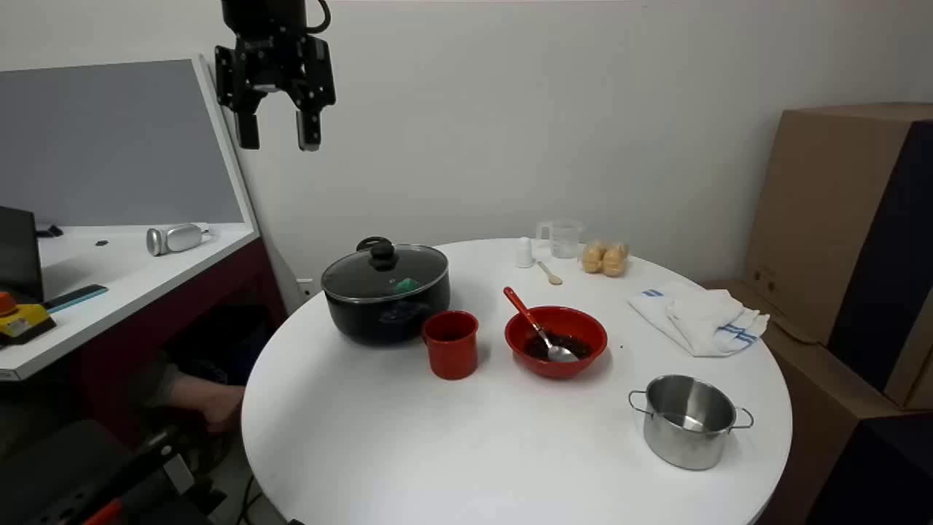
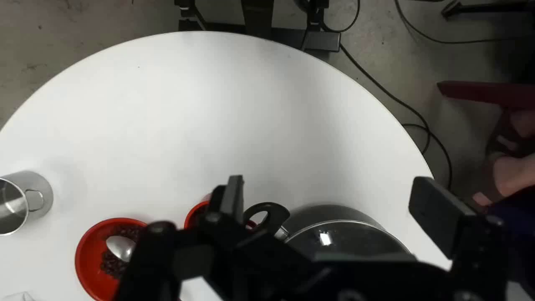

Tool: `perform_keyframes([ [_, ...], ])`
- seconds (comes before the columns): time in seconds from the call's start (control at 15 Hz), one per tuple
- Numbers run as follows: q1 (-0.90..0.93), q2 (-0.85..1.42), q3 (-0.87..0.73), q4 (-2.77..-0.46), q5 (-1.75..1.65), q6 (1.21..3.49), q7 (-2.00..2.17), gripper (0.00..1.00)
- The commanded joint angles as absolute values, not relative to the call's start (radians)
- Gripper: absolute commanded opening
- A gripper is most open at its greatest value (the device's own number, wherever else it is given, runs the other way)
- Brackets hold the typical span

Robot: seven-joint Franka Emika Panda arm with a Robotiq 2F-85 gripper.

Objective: Remove the lid from the black pot and set it on the table then pick up the orange and green objects from the pot and place them on the red plate

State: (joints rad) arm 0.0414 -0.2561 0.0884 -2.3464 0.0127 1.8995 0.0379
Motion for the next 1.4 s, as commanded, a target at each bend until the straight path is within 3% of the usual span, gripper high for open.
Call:
perform_keyframes([
  [0.0, 0.049, -0.256, 0.081, -2.345, 0.011, 1.899, 0.04, 1.0],
  [0.73, 0.02, -0.193, 0.074, -2.269, -0.069, 1.883, 0.063, 1.0],
  [1.33, -0.007, 0.048, 0.062, -2.069, -0.232, 2.344, 0.292, 1.0],
])
